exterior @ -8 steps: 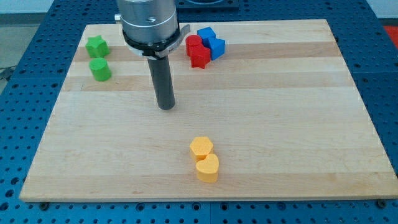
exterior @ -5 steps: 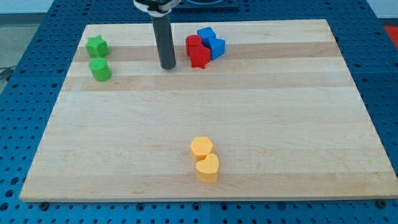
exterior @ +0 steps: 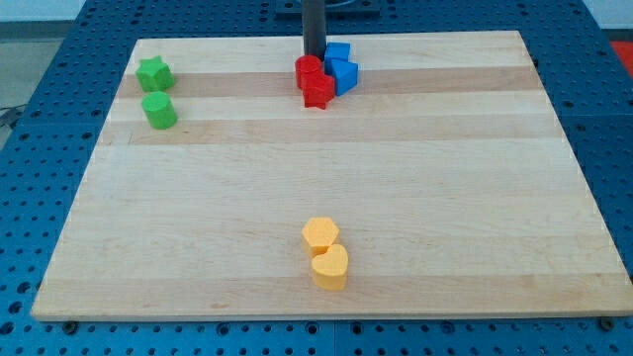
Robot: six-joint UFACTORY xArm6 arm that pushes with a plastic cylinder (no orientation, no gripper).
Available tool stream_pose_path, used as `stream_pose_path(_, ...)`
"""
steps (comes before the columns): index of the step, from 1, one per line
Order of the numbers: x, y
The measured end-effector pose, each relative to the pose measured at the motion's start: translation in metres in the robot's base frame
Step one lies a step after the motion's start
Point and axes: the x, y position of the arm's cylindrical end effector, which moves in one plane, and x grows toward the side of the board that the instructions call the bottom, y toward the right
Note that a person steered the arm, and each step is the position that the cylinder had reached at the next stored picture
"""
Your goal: Move the blue cube away from the red circle
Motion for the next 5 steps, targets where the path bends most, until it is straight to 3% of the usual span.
stream_pose_path(3,0.005,0.031)
stream_pose_path(4,-0.005,0.026)
stream_pose_path(5,-0.047,0.028)
